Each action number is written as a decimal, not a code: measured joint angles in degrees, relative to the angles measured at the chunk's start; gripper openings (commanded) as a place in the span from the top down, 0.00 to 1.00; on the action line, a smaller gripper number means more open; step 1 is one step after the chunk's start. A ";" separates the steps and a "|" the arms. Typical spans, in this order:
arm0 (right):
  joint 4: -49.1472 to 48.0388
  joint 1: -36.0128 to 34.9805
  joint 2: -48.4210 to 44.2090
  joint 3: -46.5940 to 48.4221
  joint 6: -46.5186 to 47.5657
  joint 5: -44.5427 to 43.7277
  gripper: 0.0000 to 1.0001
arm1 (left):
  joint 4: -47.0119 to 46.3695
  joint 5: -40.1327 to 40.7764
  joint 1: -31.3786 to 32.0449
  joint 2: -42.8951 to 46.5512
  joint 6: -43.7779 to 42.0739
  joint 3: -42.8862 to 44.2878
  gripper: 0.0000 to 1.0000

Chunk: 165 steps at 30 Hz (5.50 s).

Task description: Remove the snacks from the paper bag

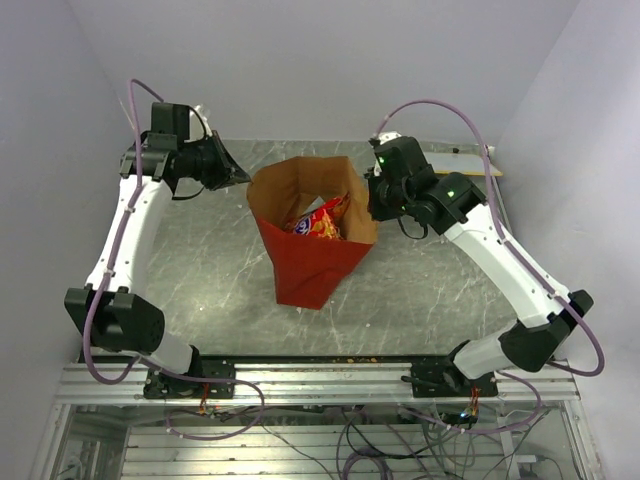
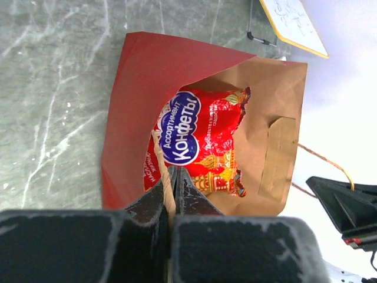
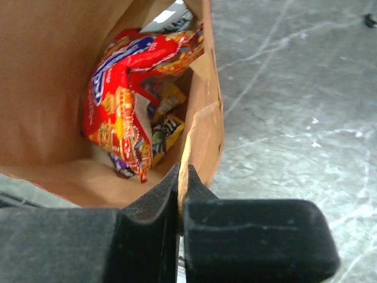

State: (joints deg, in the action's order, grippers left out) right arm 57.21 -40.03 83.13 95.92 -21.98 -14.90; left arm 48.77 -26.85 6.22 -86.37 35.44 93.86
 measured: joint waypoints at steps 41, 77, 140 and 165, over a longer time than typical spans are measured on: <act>-28.59 -18.93 -3.69 -24.52 -11.10 15.80 0.24 | -1.44 -10.43 -13.88 17.27 -0.90 -14.80 0.93; -42.16 -20.74 21.70 -7.56 75.63 30.18 0.24 | 2.01 -7.06 -13.88 18.21 2.14 -13.88 0.93; -42.25 -20.20 22.25 -1.55 54.66 26.80 1.00 | 6.84 -3.39 -12.85 23.61 2.03 -14.51 0.93; -30.58 -20.44 -10.86 -6.21 27.50 17.27 1.00 | 5.68 -6.75 -12.85 21.29 2.08 -12.26 0.93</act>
State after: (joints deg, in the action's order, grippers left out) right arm 26.63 -60.47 72.27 89.71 5.52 2.37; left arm 54.46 -33.61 -6.63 -65.08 37.52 81.60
